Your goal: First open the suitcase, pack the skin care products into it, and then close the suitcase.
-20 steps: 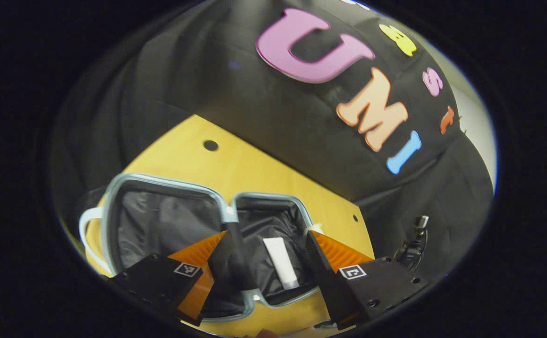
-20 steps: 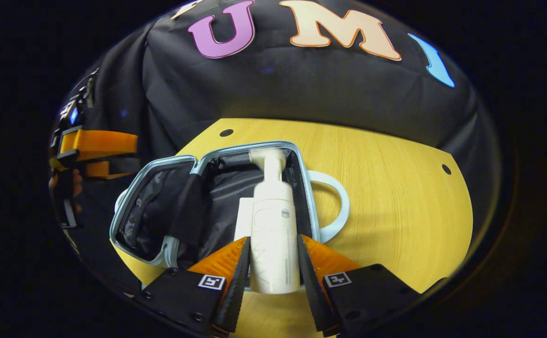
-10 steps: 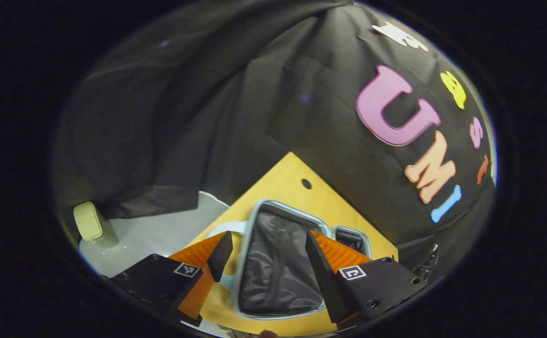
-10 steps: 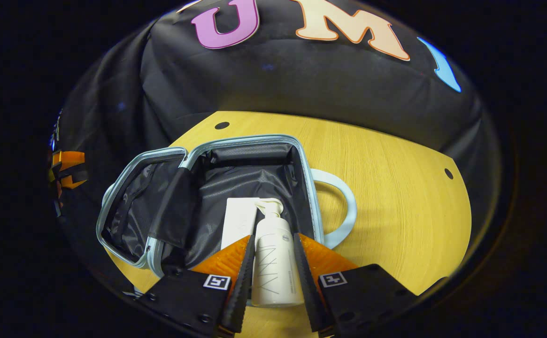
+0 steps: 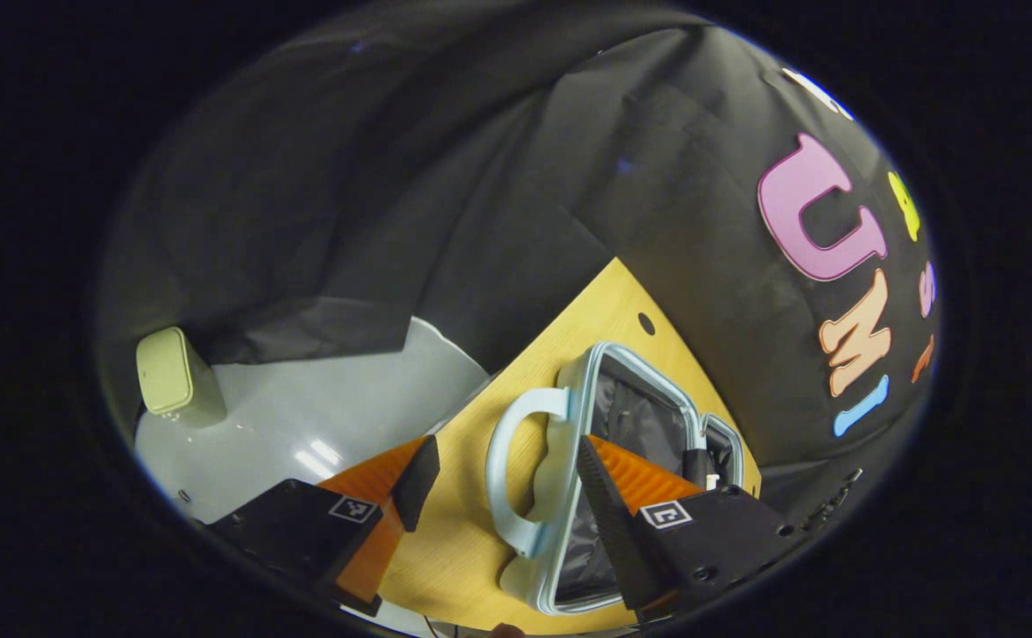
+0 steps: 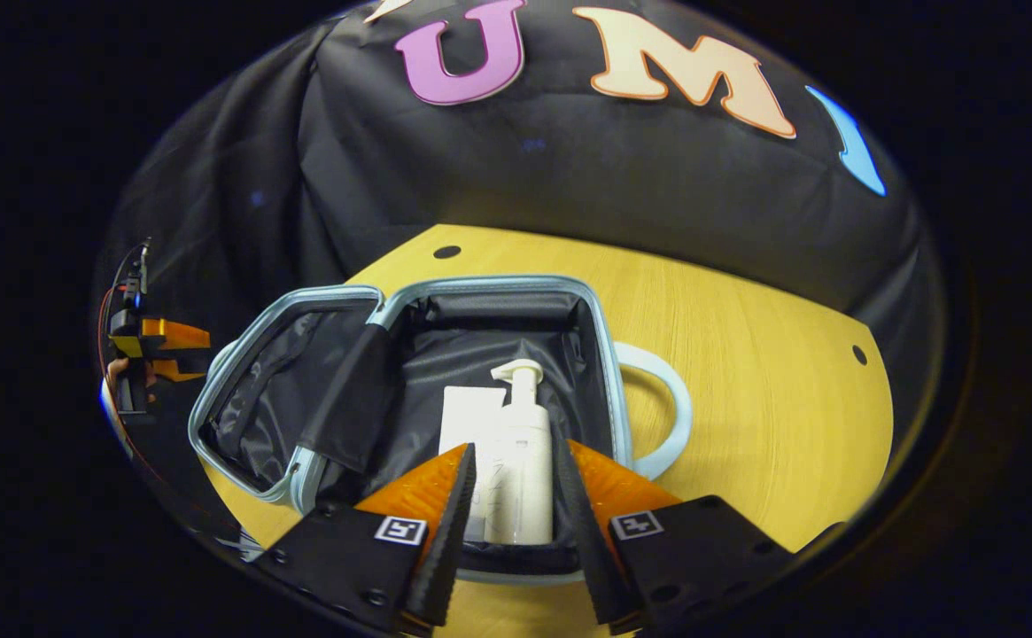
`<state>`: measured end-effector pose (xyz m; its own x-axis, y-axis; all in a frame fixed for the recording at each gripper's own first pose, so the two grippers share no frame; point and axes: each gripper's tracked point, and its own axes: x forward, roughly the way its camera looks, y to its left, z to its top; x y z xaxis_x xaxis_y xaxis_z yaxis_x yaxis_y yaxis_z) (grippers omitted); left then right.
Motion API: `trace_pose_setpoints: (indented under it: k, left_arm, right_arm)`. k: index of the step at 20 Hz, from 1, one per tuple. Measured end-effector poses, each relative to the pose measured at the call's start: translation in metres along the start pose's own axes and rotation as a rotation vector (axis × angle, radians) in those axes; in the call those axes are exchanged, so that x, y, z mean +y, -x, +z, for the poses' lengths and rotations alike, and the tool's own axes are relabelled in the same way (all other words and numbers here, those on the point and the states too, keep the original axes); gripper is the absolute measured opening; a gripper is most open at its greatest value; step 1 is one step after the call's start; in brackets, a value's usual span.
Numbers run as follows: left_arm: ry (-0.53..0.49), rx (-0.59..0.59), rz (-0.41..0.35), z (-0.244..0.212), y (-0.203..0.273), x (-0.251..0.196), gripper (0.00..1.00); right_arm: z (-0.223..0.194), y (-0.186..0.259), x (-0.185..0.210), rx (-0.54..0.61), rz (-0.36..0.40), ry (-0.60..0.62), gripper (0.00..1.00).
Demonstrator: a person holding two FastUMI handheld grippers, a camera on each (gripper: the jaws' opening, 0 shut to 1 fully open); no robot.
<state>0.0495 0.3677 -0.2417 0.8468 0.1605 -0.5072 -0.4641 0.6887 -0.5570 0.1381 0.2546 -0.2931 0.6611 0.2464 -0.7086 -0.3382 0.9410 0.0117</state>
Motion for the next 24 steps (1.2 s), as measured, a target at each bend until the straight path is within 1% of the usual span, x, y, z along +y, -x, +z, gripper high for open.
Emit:
trace_pose_setpoints:
  k: [1, 2, 3, 4, 5, 7, 9, 10, 11, 12, 14, 15, 16, 18, 20, 22, 24]
  left_arm:
    - [0.013, 0.013, -0.001, -0.004, -0.007, 0.002, 0.92]
    - [0.026, 0.031, -0.004, -0.008, -0.011, 0.003, 0.91]
    - [0.041, 0.042, -0.006, -0.012, -0.016, 0.003, 0.92]
    - [0.054, 0.049, -0.007, -0.014, -0.02, 0.004, 0.91]
    - [0.062, 0.054, -0.008, -0.015, -0.024, 0.005, 0.91]
    - [0.085, 0.061, -0.02, -0.017, -0.03, 0.002, 0.91]
    - [0.115, 0.055, -0.041, -0.014, -0.031, 0.001, 0.86]
    - [0.133, 0.058, -0.06, -0.014, -0.033, -0.002, 0.75]
    - [0.151, 0.066, -0.08, -0.014, -0.034, -0.006, 0.67]
    - [0.16, 0.069, -0.082, -0.016, -0.035, -0.007, 0.52]
    - [0.147, 0.065, -0.039, -0.019, -0.041, 0.004, 0.14]
    - [0.15, 0.062, -0.039, -0.016, -0.038, 0.003, 0.05]
    - [0.157, 0.057, -0.06, -0.016, -0.038, -0.002, 0.1]
    - [0.166, 0.054, -0.083, -0.013, -0.03, -0.006, 0.07]
    - [0.137, 0.048, -0.071, -0.013, -0.024, -0.011, 0.07]
    - [0.111, 0.028, -0.082, -0.003, -0.013, -0.023, 0.06]
    - [0.096, -0.005, -0.112, 0.013, 0.004, -0.044, 0.05]
  right_arm:
    - [0.004, 0.008, -0.003, -0.024, -0.005, 0.006, 0.68]
    - [0.009, 0.016, -0.005, -0.045, -0.006, 0.007, 0.73]
    - [0.013, 0.024, -0.006, -0.061, -0.009, 0.0, 0.83]
    - [0.016, 0.033, -0.011, -0.078, -0.02, -0.008, 0.88]
    - [0.019, 0.041, -0.016, -0.089, -0.032, -0.013, 0.98]
    - [0.022, 0.057, -0.028, -0.103, -0.069, -0.018, 0.99]
    - [0.02, 0.074, -0.04, -0.113, -0.104, -0.033, 0.99]
    - [0.018, 0.08, -0.047, -0.114, -0.119, -0.045, 0.99]
    - [0.016, 0.086, -0.052, -0.117, -0.131, -0.061, 1.0]
    - [0.016, 0.091, -0.056, -0.121, -0.14, -0.078, 0.99]
    - [0.016, 0.098, -0.064, -0.132, -0.156, -0.099, 0.99]
    - [0.016, 0.101, -0.068, -0.136, -0.164, -0.1, 0.99]
    - [0.016, 0.103, -0.072, -0.14, -0.175, -0.099, 0.99]
    - [0.016, 0.107, -0.078, -0.148, -0.191, -0.107, 0.99]
    - [0.015, 0.112, -0.083, -0.159, -0.199, -0.126, 0.99]
    - [0.016, 0.118, -0.087, -0.172, -0.207, -0.132, 0.99]
    - [0.014, 0.123, -0.093, -0.181, -0.217, -0.129, 0.99]
